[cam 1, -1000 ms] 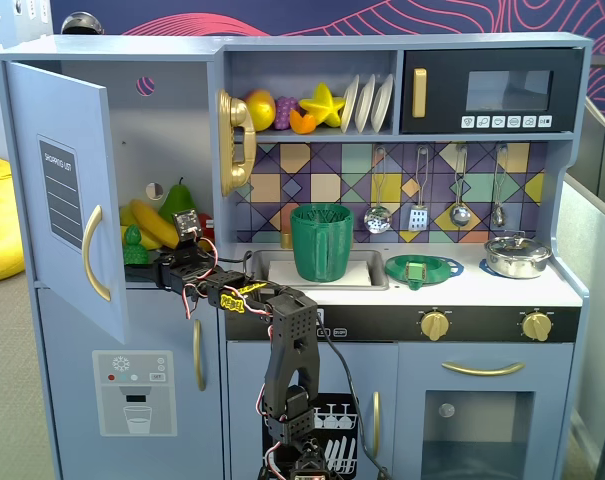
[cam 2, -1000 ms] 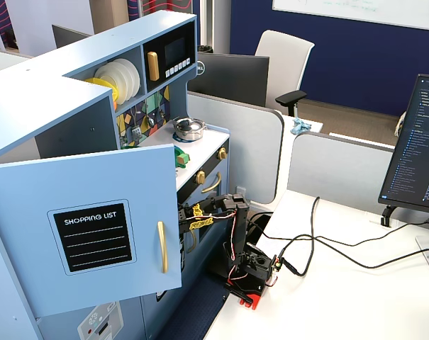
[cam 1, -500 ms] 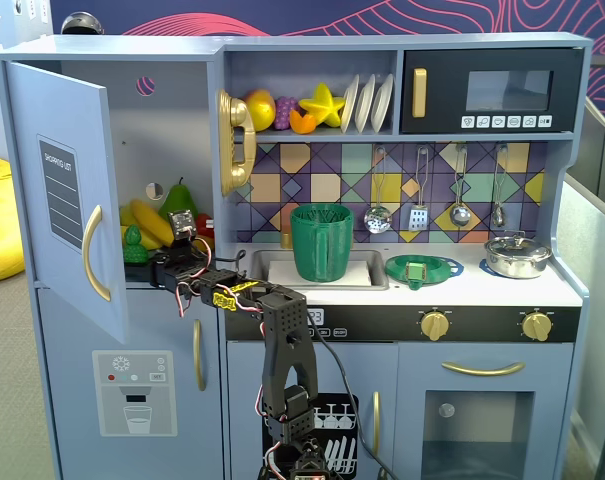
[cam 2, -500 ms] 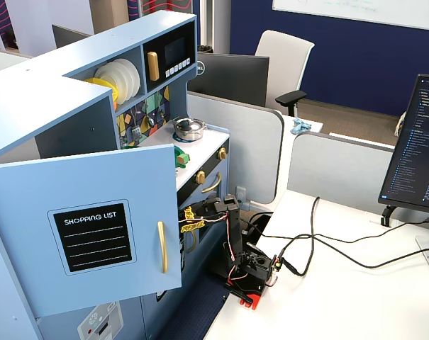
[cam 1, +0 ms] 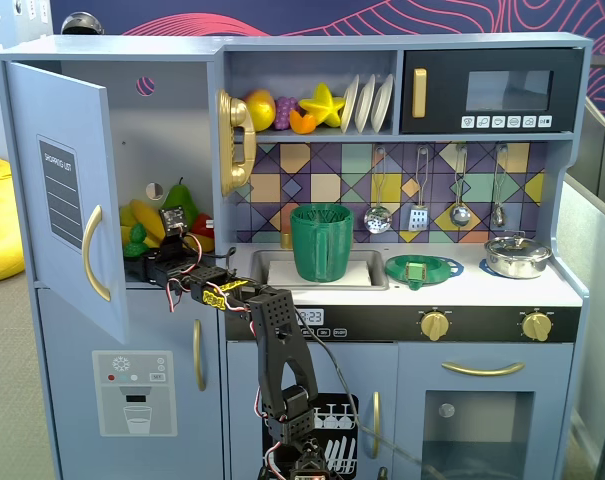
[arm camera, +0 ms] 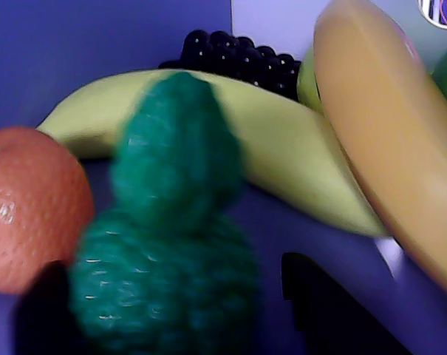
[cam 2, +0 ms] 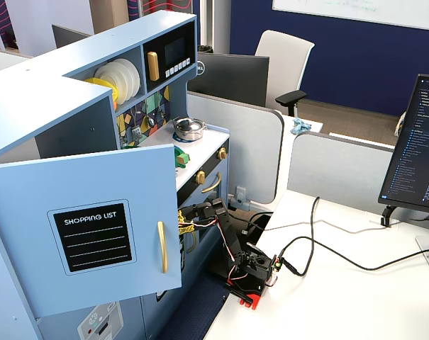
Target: Pick up the green pineapple from the left cabinet and place it in the green recipient
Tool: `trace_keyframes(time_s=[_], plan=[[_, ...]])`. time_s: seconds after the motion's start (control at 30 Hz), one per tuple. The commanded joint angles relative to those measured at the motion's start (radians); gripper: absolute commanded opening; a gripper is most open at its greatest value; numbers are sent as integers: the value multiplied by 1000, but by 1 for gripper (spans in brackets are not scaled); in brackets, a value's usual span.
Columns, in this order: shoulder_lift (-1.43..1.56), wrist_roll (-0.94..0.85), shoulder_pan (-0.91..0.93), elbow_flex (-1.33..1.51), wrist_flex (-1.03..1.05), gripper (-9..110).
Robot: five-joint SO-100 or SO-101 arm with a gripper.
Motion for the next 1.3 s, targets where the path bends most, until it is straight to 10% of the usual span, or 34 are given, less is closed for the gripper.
trace_keyframes(time_s=[0.0,0.53,0.97,1.27], plan=[[8,2,-2,-77,32,0],[764,-129,-34,678,-175,0],[1525,-224,104,913,420,0],[1473,-141,486,670,676,0]])
